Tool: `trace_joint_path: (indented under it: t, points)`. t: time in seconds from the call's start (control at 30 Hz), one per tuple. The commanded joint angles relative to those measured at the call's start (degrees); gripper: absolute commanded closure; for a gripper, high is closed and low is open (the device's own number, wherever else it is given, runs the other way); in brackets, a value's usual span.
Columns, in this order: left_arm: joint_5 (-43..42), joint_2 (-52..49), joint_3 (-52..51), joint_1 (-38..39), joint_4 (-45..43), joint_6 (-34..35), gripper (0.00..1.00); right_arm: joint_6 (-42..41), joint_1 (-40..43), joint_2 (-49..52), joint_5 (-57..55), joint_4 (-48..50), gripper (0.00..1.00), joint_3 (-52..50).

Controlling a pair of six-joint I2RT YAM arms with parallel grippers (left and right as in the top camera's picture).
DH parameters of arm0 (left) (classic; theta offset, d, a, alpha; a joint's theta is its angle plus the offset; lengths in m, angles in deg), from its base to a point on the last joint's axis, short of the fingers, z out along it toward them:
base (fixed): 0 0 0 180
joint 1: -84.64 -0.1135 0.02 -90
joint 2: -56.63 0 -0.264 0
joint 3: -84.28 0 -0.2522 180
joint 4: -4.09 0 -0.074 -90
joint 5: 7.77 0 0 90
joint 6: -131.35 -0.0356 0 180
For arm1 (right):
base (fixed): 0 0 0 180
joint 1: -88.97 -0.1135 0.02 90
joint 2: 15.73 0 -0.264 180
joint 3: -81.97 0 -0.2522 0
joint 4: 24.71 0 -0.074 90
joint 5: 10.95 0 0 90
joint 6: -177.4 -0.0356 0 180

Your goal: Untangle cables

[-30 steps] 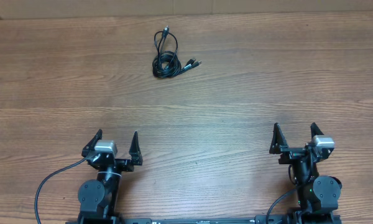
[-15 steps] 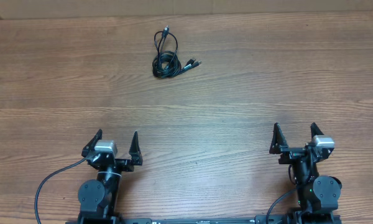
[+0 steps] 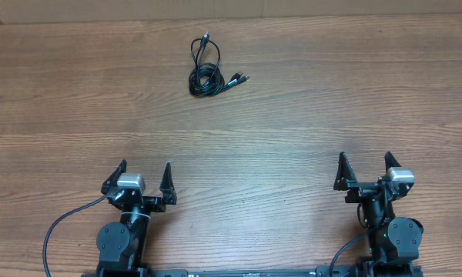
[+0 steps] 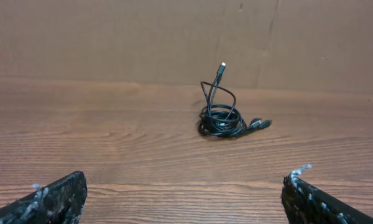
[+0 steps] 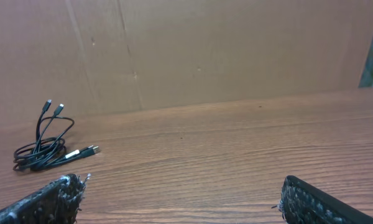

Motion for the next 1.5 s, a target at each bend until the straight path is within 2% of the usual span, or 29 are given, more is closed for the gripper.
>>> trace_joint_path:
  t: [0.0, 1.0, 1.1, 1.47]
  points:
    - [0.3, 0.6, -0.2, -0.2, 0.1, -1.3, 0.01, 0.2, 0.1, -0.5, -0.7, 0.2, 0.0, -0.6]
    - [0.3, 0.6, -0.2, -0.2, 0.1, -1.3, 0.01, 0.2, 0.1, -0.5, -0.7, 0.2, 0.0, -0.6]
    - [2.3, 0.6, -0.2, -0.2, 0.1, -4.2, 0.0, 0.2, 0.1, -0.5, -0.7, 0.2, 0.0, -0.6]
    - [1.2, 0.6, -0.2, -0.2, 0.1, -4.0, 0.0, 0.2, 0.1, -0.5, -0.7, 0.2, 0.0, -0.6]
